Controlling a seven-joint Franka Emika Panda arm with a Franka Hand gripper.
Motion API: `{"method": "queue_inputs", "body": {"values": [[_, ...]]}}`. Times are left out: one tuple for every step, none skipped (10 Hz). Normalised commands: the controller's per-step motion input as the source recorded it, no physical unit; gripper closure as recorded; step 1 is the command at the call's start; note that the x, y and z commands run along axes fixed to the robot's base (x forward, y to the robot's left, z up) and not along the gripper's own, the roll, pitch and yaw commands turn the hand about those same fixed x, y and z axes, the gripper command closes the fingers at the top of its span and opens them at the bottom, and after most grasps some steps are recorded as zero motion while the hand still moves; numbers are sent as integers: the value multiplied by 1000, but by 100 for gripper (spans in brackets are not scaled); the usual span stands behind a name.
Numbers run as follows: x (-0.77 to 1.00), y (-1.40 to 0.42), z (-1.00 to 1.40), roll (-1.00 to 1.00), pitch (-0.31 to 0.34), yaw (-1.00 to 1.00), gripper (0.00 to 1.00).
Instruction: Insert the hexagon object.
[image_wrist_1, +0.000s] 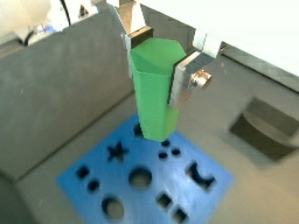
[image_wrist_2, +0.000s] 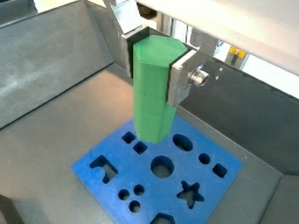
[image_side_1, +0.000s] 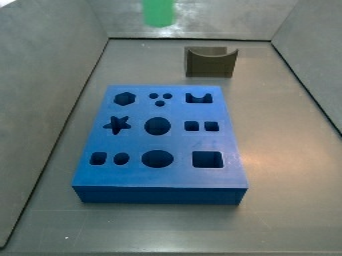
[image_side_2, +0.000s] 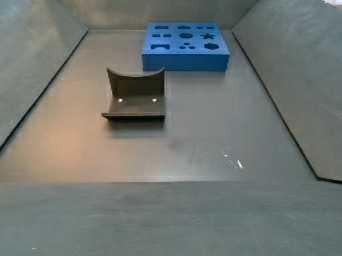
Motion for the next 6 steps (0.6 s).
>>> {"method": "queue_inputs", "body": {"values": [[-697,917,-1000,20,-94,0,100],[-694,917,-1000,14,-91,0,100],[-586,797,-1000,0,-83,-80,100],[-489,703,-983,-14,-107,-111,100],[-423,591,-903,-56,-130,-200,100],[-386,511,-823,-87,-157,-246,100]]}}
